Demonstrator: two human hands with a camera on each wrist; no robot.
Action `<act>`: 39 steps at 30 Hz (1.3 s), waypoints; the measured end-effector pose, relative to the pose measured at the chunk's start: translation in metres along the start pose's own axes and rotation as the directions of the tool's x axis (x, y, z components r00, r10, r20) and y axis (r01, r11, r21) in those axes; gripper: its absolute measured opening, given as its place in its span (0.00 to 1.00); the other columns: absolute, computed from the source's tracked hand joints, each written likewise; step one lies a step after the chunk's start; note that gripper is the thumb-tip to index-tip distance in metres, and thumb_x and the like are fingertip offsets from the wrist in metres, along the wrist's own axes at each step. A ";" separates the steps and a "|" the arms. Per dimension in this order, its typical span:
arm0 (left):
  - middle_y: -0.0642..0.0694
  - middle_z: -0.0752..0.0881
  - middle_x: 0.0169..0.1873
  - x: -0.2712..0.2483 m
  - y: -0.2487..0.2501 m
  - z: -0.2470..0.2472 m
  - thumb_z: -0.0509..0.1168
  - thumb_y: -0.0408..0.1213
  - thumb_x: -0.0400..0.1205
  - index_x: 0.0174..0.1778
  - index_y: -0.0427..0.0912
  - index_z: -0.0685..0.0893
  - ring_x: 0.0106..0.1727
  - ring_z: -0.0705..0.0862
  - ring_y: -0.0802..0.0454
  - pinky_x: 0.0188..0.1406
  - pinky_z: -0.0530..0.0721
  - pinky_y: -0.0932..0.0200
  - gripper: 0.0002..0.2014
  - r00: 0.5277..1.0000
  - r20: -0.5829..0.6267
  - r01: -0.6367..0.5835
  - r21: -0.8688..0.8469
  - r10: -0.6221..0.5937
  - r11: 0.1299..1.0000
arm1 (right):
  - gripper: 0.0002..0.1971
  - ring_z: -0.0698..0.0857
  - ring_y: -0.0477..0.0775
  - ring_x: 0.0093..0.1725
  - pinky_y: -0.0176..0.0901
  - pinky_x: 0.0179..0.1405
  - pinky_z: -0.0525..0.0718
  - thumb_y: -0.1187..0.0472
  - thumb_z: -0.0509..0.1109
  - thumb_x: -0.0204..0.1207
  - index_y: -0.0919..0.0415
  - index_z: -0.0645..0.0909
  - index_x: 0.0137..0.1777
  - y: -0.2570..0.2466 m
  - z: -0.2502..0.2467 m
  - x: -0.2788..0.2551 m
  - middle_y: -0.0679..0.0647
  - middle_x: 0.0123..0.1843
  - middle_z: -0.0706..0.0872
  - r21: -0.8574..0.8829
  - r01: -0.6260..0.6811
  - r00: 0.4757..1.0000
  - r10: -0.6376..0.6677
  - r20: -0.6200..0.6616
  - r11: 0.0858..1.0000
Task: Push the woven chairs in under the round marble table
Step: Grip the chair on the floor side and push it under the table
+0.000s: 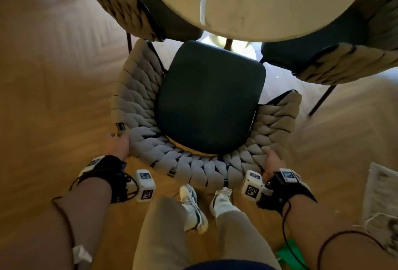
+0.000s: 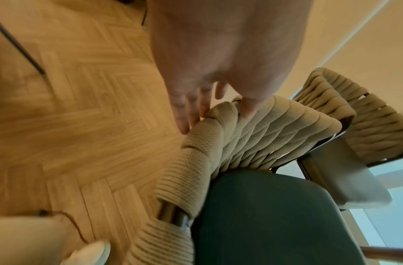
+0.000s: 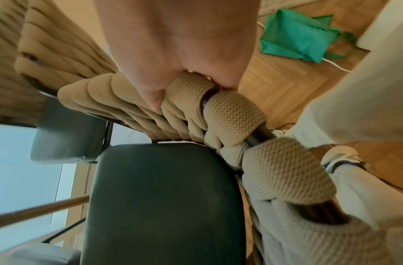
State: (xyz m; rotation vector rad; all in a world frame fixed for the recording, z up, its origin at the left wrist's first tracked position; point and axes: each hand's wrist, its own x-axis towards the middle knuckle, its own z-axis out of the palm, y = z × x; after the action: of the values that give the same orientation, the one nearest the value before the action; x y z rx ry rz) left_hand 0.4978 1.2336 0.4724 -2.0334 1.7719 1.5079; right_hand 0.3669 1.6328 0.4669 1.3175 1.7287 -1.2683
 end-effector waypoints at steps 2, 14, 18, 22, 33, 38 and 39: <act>0.35 0.78 0.71 0.005 0.003 0.005 0.64 0.43 0.81 0.80 0.43 0.66 0.68 0.79 0.31 0.68 0.80 0.28 0.30 0.999 -0.010 0.031 0.004 -0.031 1.000 | 0.47 0.77 0.78 0.69 0.70 0.65 0.78 0.35 0.66 0.69 0.58 0.59 0.85 0.004 0.006 0.000 0.68 0.79 0.72 -0.034 -0.021 0.998 0.019 -0.062 0.999; 0.41 0.83 0.70 0.146 0.002 0.022 0.64 0.78 0.60 0.75 0.48 0.75 0.67 0.83 0.33 0.69 0.79 0.31 0.52 0.995 -0.035 -0.091 0.116 0.096 0.989 | 0.36 0.71 0.72 0.78 0.68 0.77 0.69 0.44 0.64 0.79 0.51 0.58 0.86 0.046 0.045 -0.024 0.60 0.83 0.69 0.136 0.154 0.923 -0.094 -0.373 0.979; 0.39 0.83 0.66 0.074 0.057 0.003 0.66 0.58 0.77 0.73 0.41 0.72 0.63 0.83 0.34 0.68 0.80 0.31 0.33 0.983 0.114 -0.166 0.205 0.145 0.965 | 0.37 0.78 0.70 0.72 0.67 0.74 0.74 0.50 0.66 0.74 0.43 0.61 0.84 0.060 0.057 -0.041 0.59 0.78 0.77 0.175 0.220 0.906 -0.135 -0.402 0.960; 0.39 0.84 0.57 0.072 0.057 -0.004 0.66 0.54 0.78 0.64 0.43 0.76 0.57 0.84 0.36 0.65 0.82 0.31 0.24 0.974 0.151 -0.201 0.221 0.170 0.955 | 0.38 0.80 0.72 0.69 0.69 0.72 0.76 0.49 0.65 0.74 0.41 0.58 0.84 0.061 0.056 -0.040 0.61 0.76 0.78 0.147 0.200 0.911 -0.129 -0.392 0.969; 0.33 0.83 0.65 0.077 0.054 -0.009 0.67 0.49 0.81 0.70 0.38 0.75 0.63 0.83 0.30 0.65 0.82 0.31 0.25 0.976 0.101 -0.212 0.234 0.193 0.949 | 0.39 0.77 0.73 0.73 0.69 0.73 0.74 0.46 0.62 0.70 0.42 0.57 0.84 0.070 0.057 -0.036 0.60 0.79 0.75 -0.010 0.214 0.888 -0.199 -0.414 0.977; 0.35 0.83 0.65 0.080 0.059 -0.009 0.66 0.46 0.83 0.71 0.38 0.74 0.63 0.83 0.32 0.65 0.82 0.33 0.23 0.978 0.114 -0.195 0.209 0.174 0.958 | 0.41 0.75 0.71 0.76 0.69 0.76 0.71 0.42 0.63 0.68 0.42 0.57 0.83 0.075 0.059 -0.034 0.59 0.80 0.74 -0.039 0.243 0.882 -0.237 -0.407 0.969; 0.35 0.82 0.65 0.081 0.062 -0.009 0.66 0.47 0.83 0.71 0.38 0.74 0.63 0.83 0.32 0.65 0.82 0.33 0.23 0.976 0.124 -0.201 0.218 0.177 0.955 | 0.42 0.75 0.69 0.76 0.69 0.76 0.71 0.38 0.62 0.65 0.39 0.56 0.82 0.079 0.059 -0.026 0.57 0.80 0.75 -0.057 0.247 0.882 -0.249 -0.401 0.967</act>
State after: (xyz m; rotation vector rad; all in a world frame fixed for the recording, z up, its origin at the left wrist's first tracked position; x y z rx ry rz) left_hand 0.4443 1.1483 0.4556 -1.6904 2.0409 1.3482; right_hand 0.4450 1.5722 0.4442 1.4703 2.2497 -1.1815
